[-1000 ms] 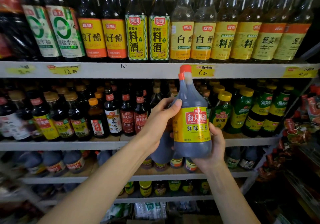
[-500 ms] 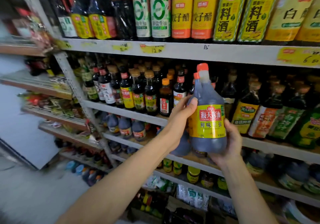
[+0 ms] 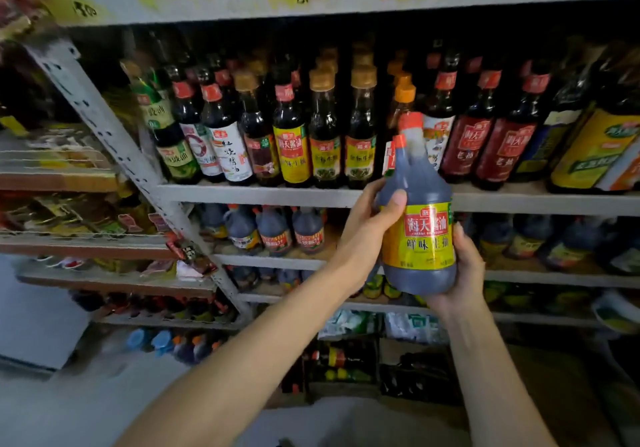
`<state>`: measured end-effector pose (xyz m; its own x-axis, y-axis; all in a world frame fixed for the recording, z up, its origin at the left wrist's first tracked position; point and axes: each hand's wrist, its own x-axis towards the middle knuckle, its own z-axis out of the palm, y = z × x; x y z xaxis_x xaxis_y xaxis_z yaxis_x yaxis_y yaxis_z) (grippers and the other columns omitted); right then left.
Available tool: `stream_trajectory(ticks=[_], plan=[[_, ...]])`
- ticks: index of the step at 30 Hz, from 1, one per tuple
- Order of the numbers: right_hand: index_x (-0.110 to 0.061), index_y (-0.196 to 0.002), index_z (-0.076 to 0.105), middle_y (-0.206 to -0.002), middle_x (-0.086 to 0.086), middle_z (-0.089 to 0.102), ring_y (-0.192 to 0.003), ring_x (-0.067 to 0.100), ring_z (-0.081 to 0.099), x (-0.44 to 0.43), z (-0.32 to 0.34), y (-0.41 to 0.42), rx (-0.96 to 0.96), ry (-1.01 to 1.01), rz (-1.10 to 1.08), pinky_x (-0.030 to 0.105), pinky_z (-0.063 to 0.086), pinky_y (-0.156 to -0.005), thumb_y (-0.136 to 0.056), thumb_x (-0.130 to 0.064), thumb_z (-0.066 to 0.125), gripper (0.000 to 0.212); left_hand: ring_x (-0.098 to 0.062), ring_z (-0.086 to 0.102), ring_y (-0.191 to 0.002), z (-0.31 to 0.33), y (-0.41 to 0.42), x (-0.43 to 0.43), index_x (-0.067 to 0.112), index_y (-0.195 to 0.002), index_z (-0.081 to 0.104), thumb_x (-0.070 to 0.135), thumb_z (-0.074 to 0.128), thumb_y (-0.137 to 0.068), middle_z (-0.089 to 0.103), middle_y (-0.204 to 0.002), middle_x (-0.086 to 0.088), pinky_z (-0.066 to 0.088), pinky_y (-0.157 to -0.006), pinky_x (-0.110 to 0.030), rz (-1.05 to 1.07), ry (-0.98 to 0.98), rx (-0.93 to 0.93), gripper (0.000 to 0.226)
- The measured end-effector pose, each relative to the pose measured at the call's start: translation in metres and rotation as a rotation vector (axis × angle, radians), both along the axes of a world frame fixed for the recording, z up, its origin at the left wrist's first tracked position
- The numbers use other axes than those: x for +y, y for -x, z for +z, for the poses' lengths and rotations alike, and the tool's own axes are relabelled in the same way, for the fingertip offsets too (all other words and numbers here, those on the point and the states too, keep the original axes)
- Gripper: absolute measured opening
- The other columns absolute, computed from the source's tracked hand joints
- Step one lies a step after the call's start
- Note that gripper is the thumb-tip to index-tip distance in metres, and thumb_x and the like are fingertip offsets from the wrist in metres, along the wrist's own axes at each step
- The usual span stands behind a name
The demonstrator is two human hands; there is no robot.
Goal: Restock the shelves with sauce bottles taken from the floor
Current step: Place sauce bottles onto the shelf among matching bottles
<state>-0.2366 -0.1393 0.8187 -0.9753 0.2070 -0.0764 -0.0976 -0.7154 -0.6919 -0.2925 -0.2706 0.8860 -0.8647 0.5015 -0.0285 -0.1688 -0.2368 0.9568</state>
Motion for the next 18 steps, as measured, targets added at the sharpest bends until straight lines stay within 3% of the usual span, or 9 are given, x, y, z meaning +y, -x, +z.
stream_trajectory(ticks=[2, 5, 8, 11, 13, 15, 17, 18], plan=[[-0.018, -0.116, 0.075, -0.116, 0.013, 0.073, -0.102, 0.029, 0.072, -0.016, -0.007, 0.003, 0.009, -0.022, -0.013, 0.043, 0.060, -0.082, -0.065, -0.054, 0.084, 0.064, -0.015, 0.069, -0.103, -0.013, 0.012, -0.014, 0.016, -0.134, 0.051, 0.026, 0.059, -0.096, 0.067, -0.122, -0.005, 0.057, -0.080, -0.027, -0.028, 0.031, 0.014, 0.040], [-0.018, -0.117, 0.075, -0.116, 0.010, 0.074, -0.102, 0.027, 0.072, -0.033, -0.019, 0.005, 0.066, -0.037, -0.033, 0.040, 0.059, -0.082, -0.070, -0.053, 0.080, 0.059, -0.020, 0.067, -0.108, -0.025, 0.021, -0.032, 0.019, -0.134, 0.051, 0.027, 0.060, -0.096, 0.065, -0.126, -0.008, 0.056, -0.087, -0.033, -0.093, 0.039, 0.000, 0.040], [-0.020, -0.116, 0.075, -0.114, 0.008, 0.075, -0.100, 0.025, 0.073, -0.036, -0.030, -0.004, 0.022, -0.010, -0.114, 0.040, 0.060, -0.081, -0.080, -0.049, 0.073, 0.046, -0.012, 0.068, -0.103, -0.035, 0.022, -0.036, 0.022, -0.132, 0.053, 0.024, 0.059, -0.097, 0.067, -0.122, -0.003, 0.056, -0.081, -0.024, -0.151, 0.041, -0.009, 0.035], [-0.019, -0.117, 0.075, -0.115, 0.008, 0.074, -0.102, 0.026, 0.072, -0.028, -0.045, -0.023, -0.034, -0.035, -0.159, 0.041, 0.060, -0.083, -0.094, -0.042, 0.051, 0.040, -0.003, 0.069, -0.097, -0.055, 0.015, -0.025, 0.029, -0.123, 0.055, 0.022, 0.059, -0.097, 0.069, -0.111, 0.009, 0.053, -0.075, -0.016, -0.220, 0.045, -0.002, 0.027], [-0.016, -0.116, 0.076, -0.116, 0.012, 0.074, -0.102, 0.029, 0.072, -0.014, -0.063, -0.035, -0.007, -0.020, -0.143, 0.044, 0.060, -0.082, -0.080, -0.044, 0.075, 0.045, -0.003, 0.068, -0.096, -0.074, 0.010, -0.012, 0.028, -0.123, 0.056, 0.020, 0.057, -0.098, 0.069, -0.111, 0.008, 0.052, -0.076, -0.015, -0.228, 0.027, -0.012, 0.026], [-0.013, -0.117, 0.075, -0.119, 0.016, 0.072, -0.105, 0.033, 0.071, -0.003, -0.089, -0.040, -0.025, -0.049, -0.170, 0.046, 0.059, -0.083, -0.065, -0.052, 0.088, 0.066, -0.003, 0.068, -0.099, -0.102, 0.003, 0.002, 0.029, -0.121, 0.059, 0.022, 0.058, -0.097, 0.070, -0.112, 0.007, 0.052, -0.077, -0.016, -0.254, -0.007, -0.017, 0.025], [0.002, -0.133, 0.060, -0.134, 0.030, 0.058, -0.123, 0.044, 0.057, -0.005, -0.112, -0.047, -0.001, -0.025, -0.189, 0.053, 0.047, -0.103, -0.087, -0.046, 0.073, 0.068, -0.003, 0.068, -0.099, -0.134, -0.002, 0.015, 0.037, -0.113, 0.062, 0.027, 0.060, -0.094, 0.072, -0.109, 0.012, 0.052, -0.078, -0.015, -0.268, -0.037, -0.031, 0.021], [0.010, -0.143, 0.043, -0.143, 0.039, 0.042, -0.133, 0.051, 0.043, 0.001, -0.125, -0.053, -0.068, -0.102, -0.314, 0.058, 0.030, -0.115, -0.101, -0.039, 0.054, 0.065, -0.004, 0.068, -0.101, -0.150, -0.003, 0.022, 0.037, -0.113, 0.062, 0.030, 0.061, -0.093, 0.072, -0.110, 0.011, 0.053, -0.079, -0.017, -0.264, -0.044, -0.036, 0.022]])
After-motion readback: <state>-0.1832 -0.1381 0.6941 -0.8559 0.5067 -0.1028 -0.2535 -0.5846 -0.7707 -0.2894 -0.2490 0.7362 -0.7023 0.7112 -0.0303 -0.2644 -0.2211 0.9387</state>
